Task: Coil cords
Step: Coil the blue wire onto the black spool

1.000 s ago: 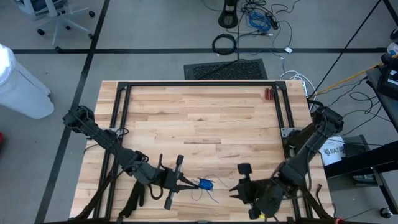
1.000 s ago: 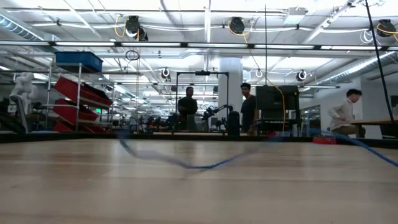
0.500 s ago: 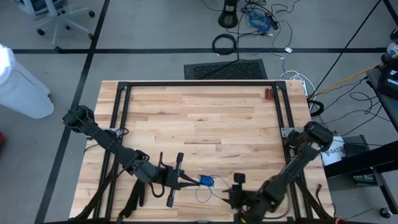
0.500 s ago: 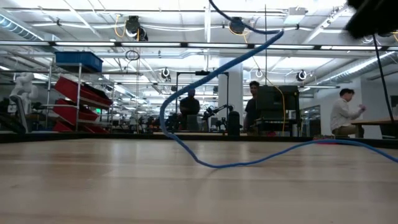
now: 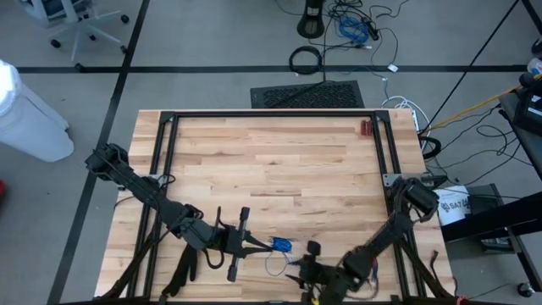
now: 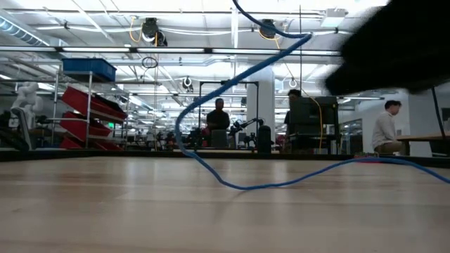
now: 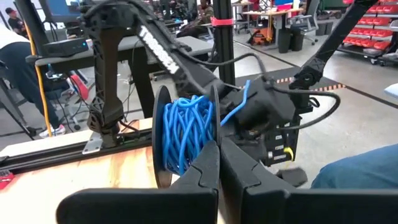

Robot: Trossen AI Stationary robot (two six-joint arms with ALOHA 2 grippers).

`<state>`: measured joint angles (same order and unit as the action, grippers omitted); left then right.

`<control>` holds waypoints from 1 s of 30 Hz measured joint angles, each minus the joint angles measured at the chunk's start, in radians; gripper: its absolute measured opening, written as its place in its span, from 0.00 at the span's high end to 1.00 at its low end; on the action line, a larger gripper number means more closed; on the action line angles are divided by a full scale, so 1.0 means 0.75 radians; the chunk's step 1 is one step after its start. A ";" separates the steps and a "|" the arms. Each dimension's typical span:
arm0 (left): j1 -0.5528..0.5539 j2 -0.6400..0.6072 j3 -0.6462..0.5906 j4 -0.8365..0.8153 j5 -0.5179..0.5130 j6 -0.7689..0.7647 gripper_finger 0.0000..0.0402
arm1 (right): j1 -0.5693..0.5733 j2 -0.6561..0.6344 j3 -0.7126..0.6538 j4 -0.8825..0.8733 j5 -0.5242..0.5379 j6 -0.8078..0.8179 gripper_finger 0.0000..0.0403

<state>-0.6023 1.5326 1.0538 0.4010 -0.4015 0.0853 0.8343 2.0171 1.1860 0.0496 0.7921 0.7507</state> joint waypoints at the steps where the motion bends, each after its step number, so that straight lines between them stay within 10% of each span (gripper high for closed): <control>1: 0.000 0.000 0.000 0.000 0.000 0.000 1.00 | 0.027 0.012 0.000 -0.003 0.051 0.056 0.63; 10: 0.000 0.000 -0.001 0.005 0.000 0.004 1.00 | 0.111 0.014 0.000 0.041 0.478 0.307 0.63; 30: 0.000 0.000 -0.001 0.012 0.000 0.014 1.00 | 0.020 0.099 0.000 0.338 0.371 0.096 0.78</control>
<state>-0.6025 1.5326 1.0534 0.4102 -0.4015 0.0956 0.8490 2.0911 1.1858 0.3031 1.0701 0.8227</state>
